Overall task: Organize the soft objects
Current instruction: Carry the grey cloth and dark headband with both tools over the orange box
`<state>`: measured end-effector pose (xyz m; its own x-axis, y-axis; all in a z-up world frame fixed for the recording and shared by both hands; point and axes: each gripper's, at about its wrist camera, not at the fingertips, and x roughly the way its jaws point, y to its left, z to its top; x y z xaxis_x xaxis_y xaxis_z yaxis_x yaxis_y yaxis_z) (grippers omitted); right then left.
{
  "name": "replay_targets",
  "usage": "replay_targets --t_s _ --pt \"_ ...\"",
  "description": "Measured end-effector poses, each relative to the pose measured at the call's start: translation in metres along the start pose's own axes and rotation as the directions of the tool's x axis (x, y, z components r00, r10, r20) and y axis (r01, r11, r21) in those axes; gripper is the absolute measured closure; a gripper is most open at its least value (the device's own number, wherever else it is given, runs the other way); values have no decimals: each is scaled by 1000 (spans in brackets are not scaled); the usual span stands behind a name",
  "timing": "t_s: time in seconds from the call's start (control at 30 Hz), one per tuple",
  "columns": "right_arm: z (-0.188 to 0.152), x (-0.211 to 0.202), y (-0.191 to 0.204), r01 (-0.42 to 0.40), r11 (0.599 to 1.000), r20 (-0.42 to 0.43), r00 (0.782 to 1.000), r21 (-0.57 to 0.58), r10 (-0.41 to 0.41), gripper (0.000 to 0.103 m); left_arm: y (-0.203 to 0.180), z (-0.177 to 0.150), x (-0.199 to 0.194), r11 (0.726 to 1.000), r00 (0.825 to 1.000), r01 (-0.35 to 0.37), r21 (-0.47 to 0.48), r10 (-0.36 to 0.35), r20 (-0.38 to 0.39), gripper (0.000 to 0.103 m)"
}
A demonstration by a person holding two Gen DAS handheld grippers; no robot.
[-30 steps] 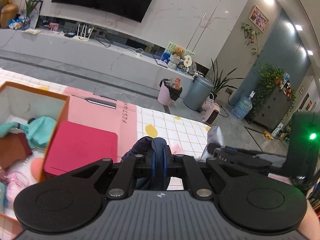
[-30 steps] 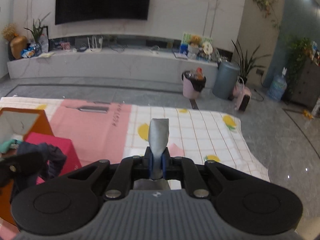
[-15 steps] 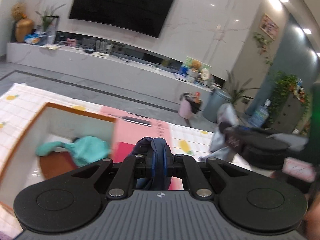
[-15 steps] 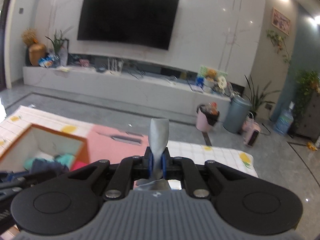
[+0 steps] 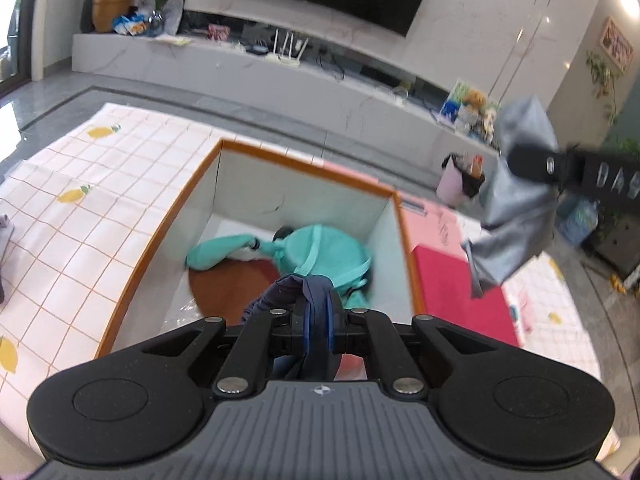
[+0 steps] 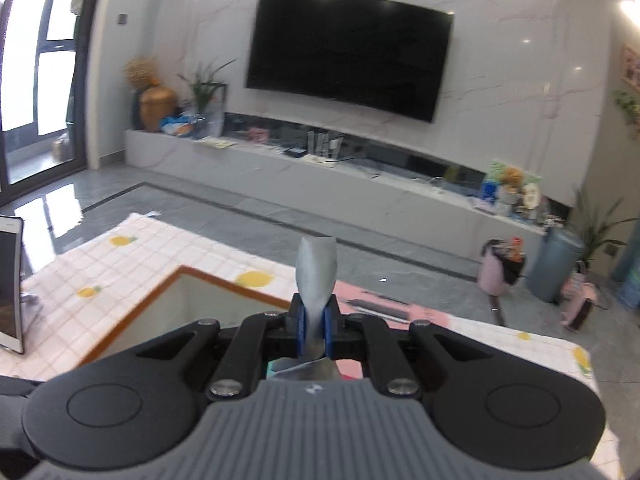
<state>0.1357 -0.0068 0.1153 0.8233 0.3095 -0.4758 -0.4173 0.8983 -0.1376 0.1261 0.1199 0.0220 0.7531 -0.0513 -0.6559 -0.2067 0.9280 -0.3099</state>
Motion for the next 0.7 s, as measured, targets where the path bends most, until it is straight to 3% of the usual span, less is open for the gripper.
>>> replay_targets --t_s 0.23,0.37,0.43,0.6,0.7 --pt "4 29 32 -126 992 -59 990 -8 125 96 20 -9 22 997 994 -71 9 71 -77 95" --pt "-2 69 55 -169 984 -198 968 -55 155 96 21 -8 28 991 988 -128 39 130 -78 95" --pt "-8 83 60 -193 981 -253 951 -36 177 95 25 -9 33 989 983 -142 34 145 -109 95" --pt "-29 121 58 -239 969 -398 884 65 245 95 32 -11 42 974 966 -214 71 222 -132 95" --pt "-40 132 62 -228 972 -446 865 56 229 96 33 -14 40 970 962 -232 72 240 -133 95"
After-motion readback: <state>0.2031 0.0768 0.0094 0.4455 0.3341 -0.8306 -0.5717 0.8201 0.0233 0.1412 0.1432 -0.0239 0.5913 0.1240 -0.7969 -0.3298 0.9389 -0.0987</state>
